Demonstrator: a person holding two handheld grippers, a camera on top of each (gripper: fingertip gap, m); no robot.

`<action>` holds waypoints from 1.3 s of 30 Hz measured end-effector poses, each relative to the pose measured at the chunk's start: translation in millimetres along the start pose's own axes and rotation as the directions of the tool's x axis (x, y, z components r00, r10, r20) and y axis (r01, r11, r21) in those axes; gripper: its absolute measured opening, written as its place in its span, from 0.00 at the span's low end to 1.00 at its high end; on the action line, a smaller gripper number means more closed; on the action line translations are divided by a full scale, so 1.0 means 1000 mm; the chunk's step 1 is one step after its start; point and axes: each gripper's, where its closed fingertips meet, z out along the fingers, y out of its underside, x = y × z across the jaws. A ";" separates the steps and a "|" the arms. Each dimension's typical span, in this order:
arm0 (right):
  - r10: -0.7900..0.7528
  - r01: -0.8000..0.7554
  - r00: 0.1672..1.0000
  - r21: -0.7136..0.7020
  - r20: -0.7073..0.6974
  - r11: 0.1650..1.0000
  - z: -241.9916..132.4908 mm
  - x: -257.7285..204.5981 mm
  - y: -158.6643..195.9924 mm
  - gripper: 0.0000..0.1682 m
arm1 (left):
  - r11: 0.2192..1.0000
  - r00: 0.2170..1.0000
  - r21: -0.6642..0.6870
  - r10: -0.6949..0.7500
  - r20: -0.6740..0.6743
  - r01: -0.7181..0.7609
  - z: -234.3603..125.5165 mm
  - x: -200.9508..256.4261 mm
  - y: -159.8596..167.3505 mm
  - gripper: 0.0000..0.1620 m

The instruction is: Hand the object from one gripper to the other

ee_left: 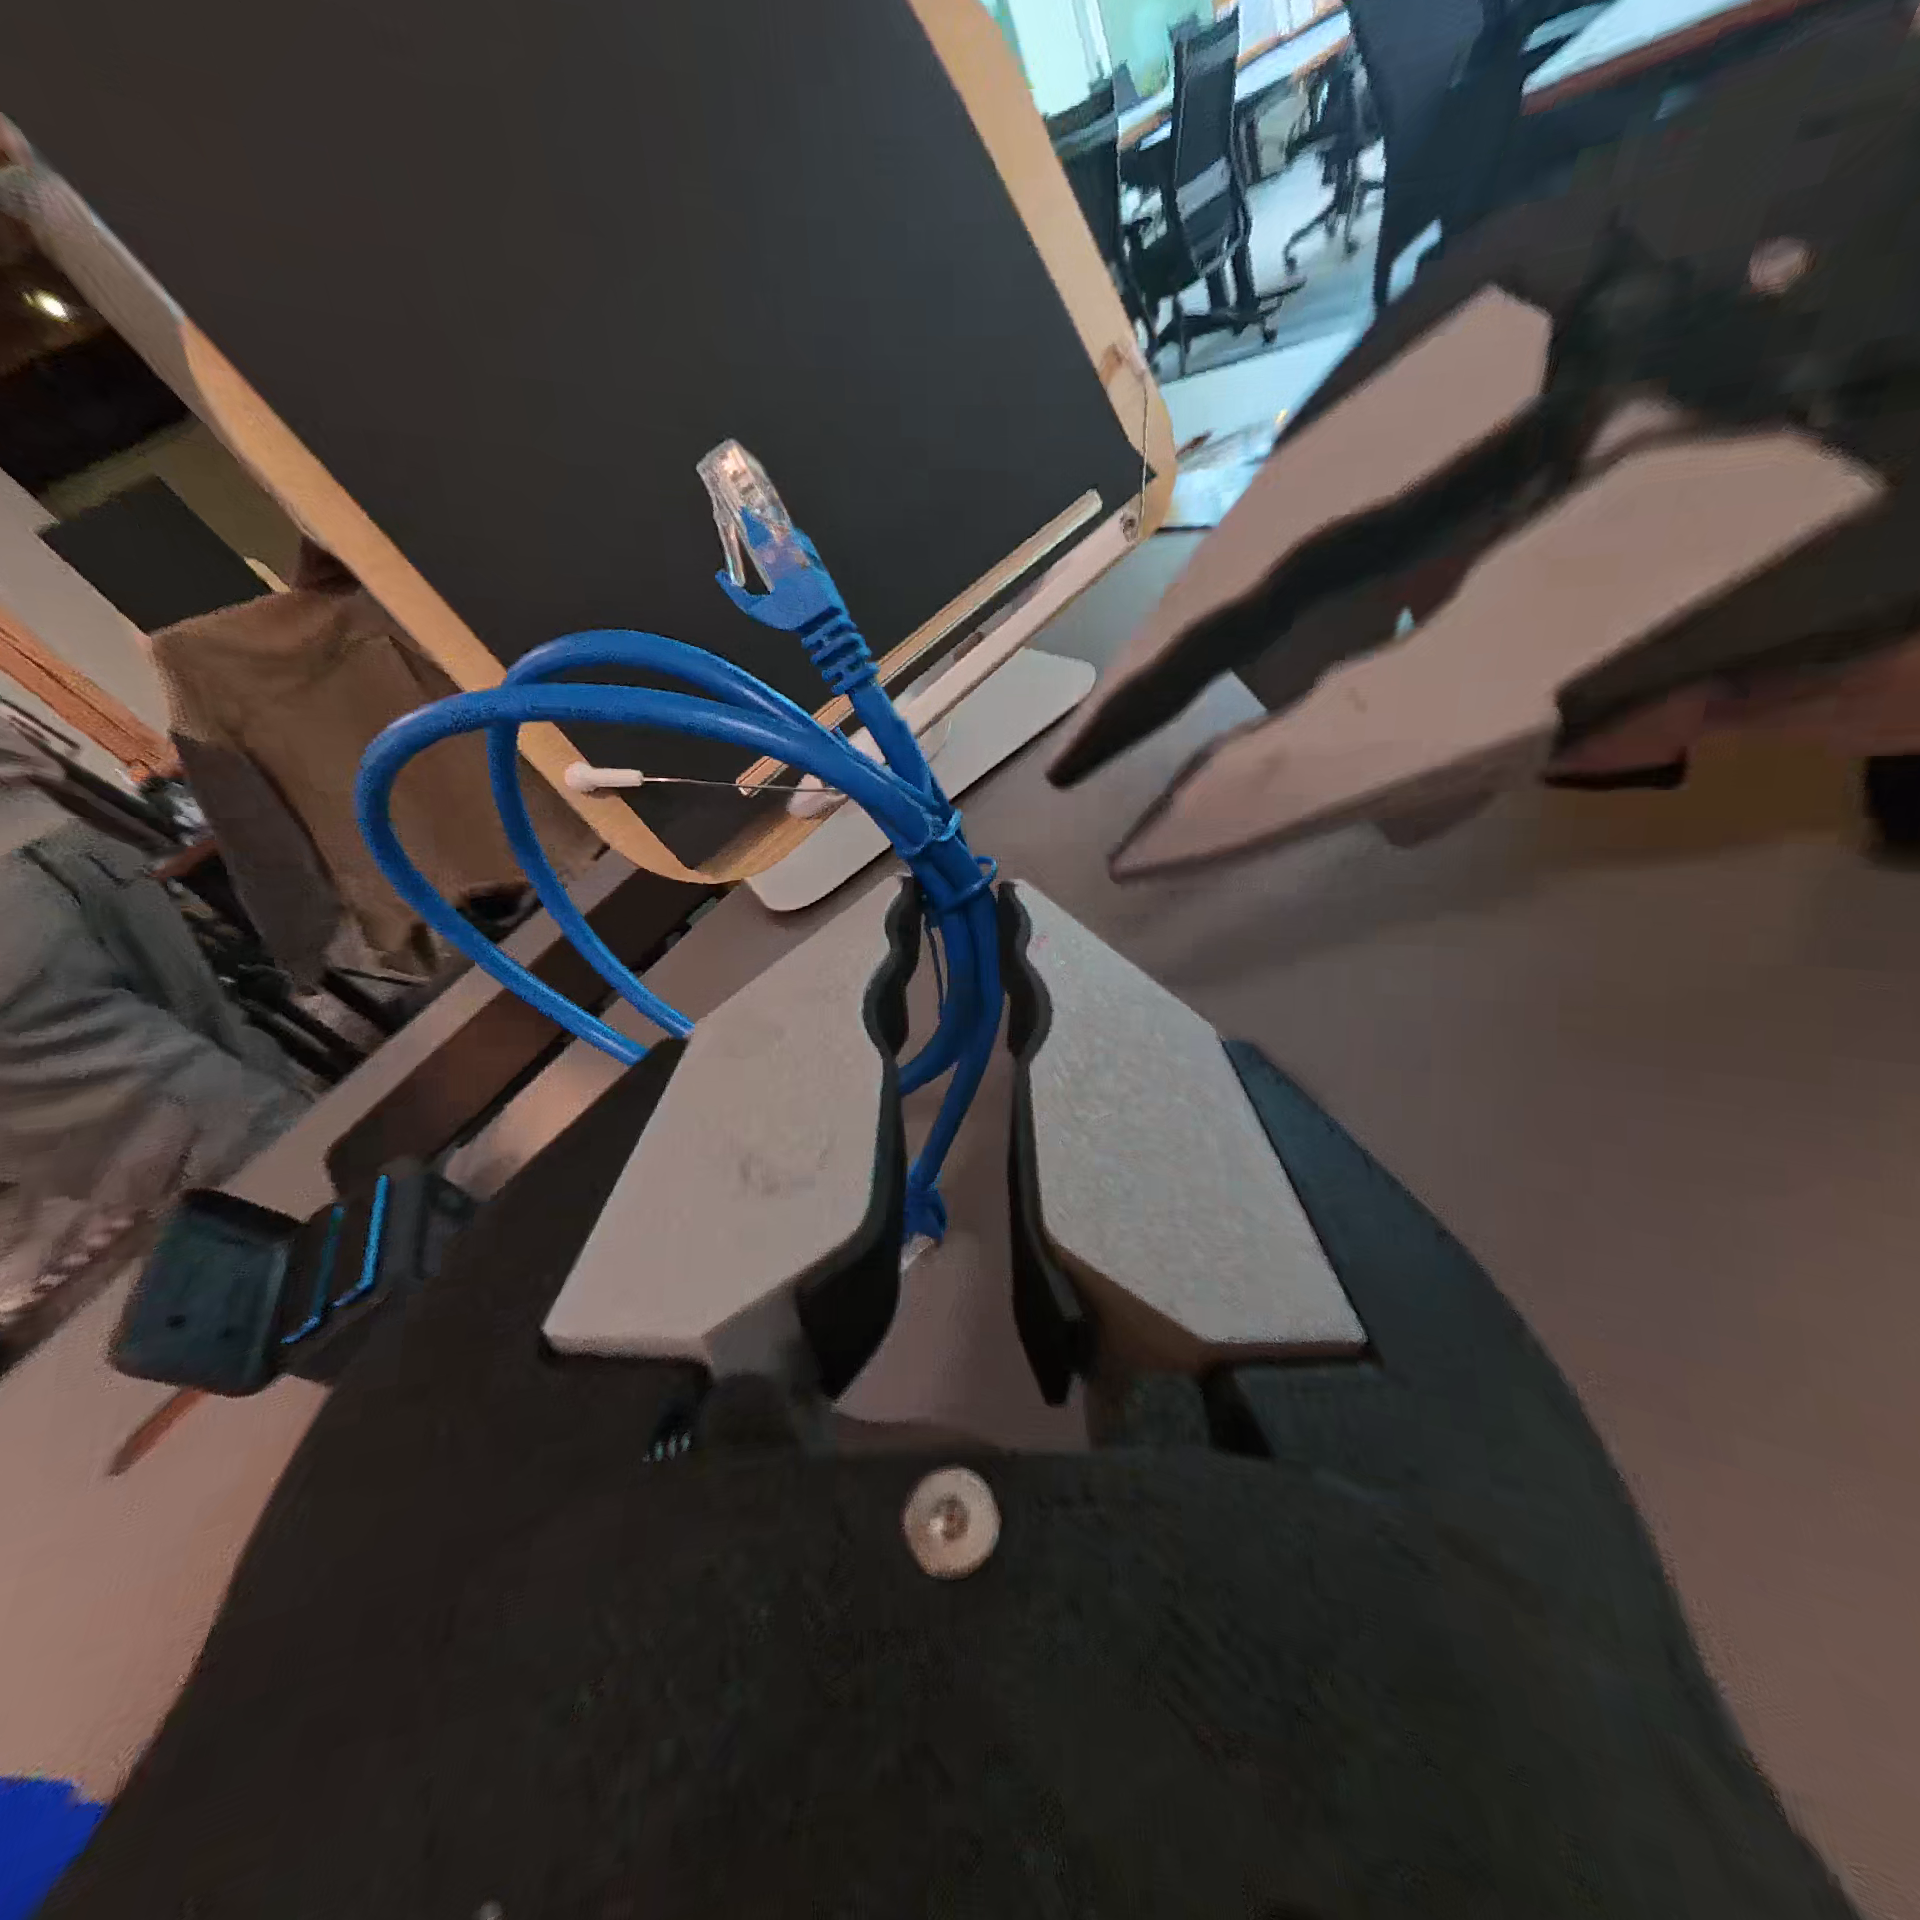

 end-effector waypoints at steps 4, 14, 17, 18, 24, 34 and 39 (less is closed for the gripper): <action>0.217 -0.219 0.975 0.082 0.040 0.972 -0.003 0.007 -0.011 0.11 | 0.976 0.977 -0.072 0.209 0.042 -0.206 0.007 0.013 0.007 0.08; 0.547 -0.562 0.824 0.097 0.146 0.821 0.006 0.013 -0.008 0.05 | 0.934 0.928 -0.078 0.357 0.109 -0.350 0.012 0.024 0.002 0.08; 0.671 -0.712 0.694 0.110 0.262 0.693 0.002 0.017 -0.012 0.05 | 0.953 0.947 -0.028 0.304 0.104 -0.303 0.009 0.024 -0.003 0.10; 0.702 -0.761 0.635 0.103 0.323 0.641 0.000 0.016 -0.014 0.05 | 0.955 0.948 -0.023 0.297 0.113 -0.296 0.009 0.023 -0.004 0.13; 0.738 -0.876 0.433 0.048 0.518 0.480 -0.009 0.012 -0.028 0.05 | 0.957 0.954 -0.022 0.290 0.072 -0.289 0.010 0.029 -0.003 0.05; 0.722 -0.769 0.623 0.066 0.300 0.636 -0.011 0.030 -0.008 0.13 | 0.926 0.917 -0.178 0.361 0.171 -0.332 0.011 -0.001 0.017 0.04; 0.648 -0.678 0.723 0.065 0.238 0.732 -0.006 0.018 -0.010 0.12 | 0.842 0.814 -0.242 0.533 0.231 -0.483 0.012 -0.006 0.018 0.04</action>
